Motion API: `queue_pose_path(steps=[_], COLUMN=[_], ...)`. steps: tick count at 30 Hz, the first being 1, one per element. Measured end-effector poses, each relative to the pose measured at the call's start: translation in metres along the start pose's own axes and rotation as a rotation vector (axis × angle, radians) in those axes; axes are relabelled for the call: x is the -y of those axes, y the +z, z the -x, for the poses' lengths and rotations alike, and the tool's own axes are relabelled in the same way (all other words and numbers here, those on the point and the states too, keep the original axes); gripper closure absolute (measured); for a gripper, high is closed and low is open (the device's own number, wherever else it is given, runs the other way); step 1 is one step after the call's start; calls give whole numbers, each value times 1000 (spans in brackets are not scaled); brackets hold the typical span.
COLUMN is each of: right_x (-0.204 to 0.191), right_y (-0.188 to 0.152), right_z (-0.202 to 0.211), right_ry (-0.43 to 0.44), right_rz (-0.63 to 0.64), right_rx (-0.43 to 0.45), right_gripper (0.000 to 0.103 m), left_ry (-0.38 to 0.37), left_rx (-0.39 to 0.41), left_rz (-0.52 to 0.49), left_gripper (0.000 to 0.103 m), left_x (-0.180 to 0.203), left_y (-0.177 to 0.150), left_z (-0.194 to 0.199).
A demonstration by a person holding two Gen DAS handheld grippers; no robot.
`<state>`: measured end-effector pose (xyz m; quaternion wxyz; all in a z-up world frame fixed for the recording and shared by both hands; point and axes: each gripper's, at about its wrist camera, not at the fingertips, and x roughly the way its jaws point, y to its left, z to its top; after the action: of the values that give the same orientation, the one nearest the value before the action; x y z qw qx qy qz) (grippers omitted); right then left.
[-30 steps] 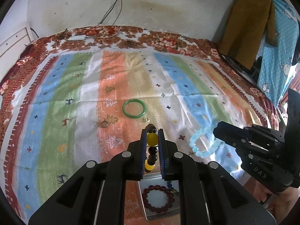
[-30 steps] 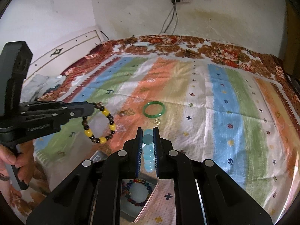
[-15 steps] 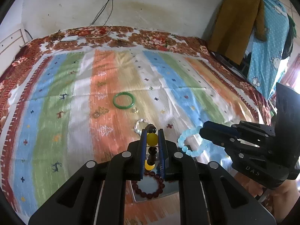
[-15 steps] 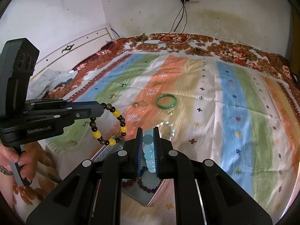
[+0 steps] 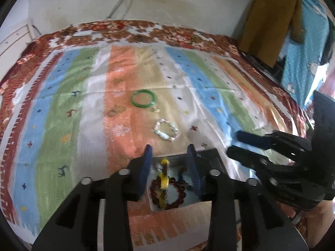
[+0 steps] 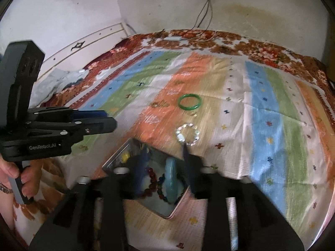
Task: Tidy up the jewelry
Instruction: 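Open left tool over tin box while right tool releases light blue bracelet inside, then move left tool to green jade bangle while right tool approaches white pearl bracelet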
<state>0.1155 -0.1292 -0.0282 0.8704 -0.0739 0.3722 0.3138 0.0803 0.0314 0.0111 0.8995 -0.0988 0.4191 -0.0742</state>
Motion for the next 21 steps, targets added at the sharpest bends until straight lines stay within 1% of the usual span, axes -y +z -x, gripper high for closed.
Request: queue_pose_path(steps=[1,2,5,7,8,10,13,17,21], right_x=[2,4,8,10,10,12,16,24,30], right_y=[0,1,0,0,1,2,5,9,14], right_z=[1,1,-2,-5,-6,-9,-16,-28,-37], right_ry=[-1,-1,-13,-13,-15,-20,-29,-44,-50], right_rz=[-7,-12,-23,-27,-27,-27,-34,-49,-60], right_rx=[2,0,-12,-26,-27,-33,-45,-76,-93], right_gripper=[62,62,62,60,60,58,55,55,51], left_ry=[3,7,40,58,65,96,138,142,149], left_rx=[3,5,6,5,3,3,-3,-15,-24], left_rz=[12,29,61,70,73,73,56,61,59], left_gripper=[65,59,52,50,46,43,42,41,41], left_x=[-3,-7,-16,-20,-21,-23,-24,-28,-29], left_y=[1,1,4,6,7,10,16,27,34], left_z=[0,0,-3,-5,-6,-10,-17,-26,-35])
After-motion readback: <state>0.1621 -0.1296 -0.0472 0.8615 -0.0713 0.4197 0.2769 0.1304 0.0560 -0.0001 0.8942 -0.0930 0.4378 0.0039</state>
